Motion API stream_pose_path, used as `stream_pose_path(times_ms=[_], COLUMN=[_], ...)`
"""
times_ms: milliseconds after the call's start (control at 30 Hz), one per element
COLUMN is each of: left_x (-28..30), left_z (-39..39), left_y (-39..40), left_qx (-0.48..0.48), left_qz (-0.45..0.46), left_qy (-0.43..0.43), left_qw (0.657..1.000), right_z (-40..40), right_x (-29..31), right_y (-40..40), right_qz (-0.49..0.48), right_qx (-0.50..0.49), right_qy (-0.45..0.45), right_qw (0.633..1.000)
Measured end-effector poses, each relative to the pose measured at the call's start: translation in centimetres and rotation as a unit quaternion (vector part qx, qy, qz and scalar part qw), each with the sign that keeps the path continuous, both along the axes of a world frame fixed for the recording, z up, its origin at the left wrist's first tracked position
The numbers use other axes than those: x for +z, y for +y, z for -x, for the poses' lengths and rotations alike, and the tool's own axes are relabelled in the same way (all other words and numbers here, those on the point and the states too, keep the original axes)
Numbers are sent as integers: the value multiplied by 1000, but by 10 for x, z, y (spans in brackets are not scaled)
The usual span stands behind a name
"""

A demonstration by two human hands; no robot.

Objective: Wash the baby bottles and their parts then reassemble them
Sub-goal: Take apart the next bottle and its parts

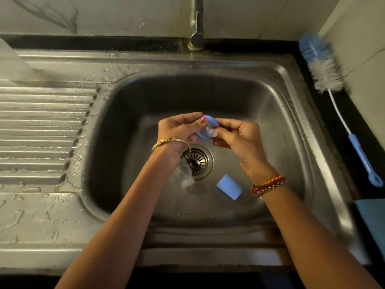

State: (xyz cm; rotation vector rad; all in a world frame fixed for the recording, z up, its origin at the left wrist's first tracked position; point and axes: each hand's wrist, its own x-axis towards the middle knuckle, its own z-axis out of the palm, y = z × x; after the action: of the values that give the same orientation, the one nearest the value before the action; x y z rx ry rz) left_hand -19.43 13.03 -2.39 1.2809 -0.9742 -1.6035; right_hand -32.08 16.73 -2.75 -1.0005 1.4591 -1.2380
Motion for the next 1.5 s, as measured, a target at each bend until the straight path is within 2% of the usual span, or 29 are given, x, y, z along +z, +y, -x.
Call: stream_pose_path(times_ms=[400, 633, 867, 967, 1100, 1200, 1367, 1500], left_x=[1, 2, 2, 3, 5, 0, 0, -1], left_z=[9, 8, 12, 8, 4, 5, 4, 2], left_y=[8, 11, 15, 11, 1, -1, -5, -4], left_qx=[-19, -39, -57, -61, -30, -26, 10, 5], left_qz=[13, 19, 38, 30, -40, -44, -73, -66], left_qy=[26, -6, -14, 2, 52, 23, 49, 22], left_qw=[999, 999, 998, 998, 997, 998, 996, 998], right_z=[-2, -2, 0, 0, 1, 0, 5, 14], right_x=[-9, -11, -14, -11, -5, -2, -3, -2], right_y=[-2, -2, -4, -4, -3, -3, -7, -10], right_qz=[72, 59, 38, 36, 35, 3, -63, -97], right_qx=[-86, -90, -96, -78, -65, -39, -7, 24], right_qy=[110, 118, 164, 110, 70, 39, -13, -58], right_qw=[988, 987, 981, 990, 995, 998, 998, 993])
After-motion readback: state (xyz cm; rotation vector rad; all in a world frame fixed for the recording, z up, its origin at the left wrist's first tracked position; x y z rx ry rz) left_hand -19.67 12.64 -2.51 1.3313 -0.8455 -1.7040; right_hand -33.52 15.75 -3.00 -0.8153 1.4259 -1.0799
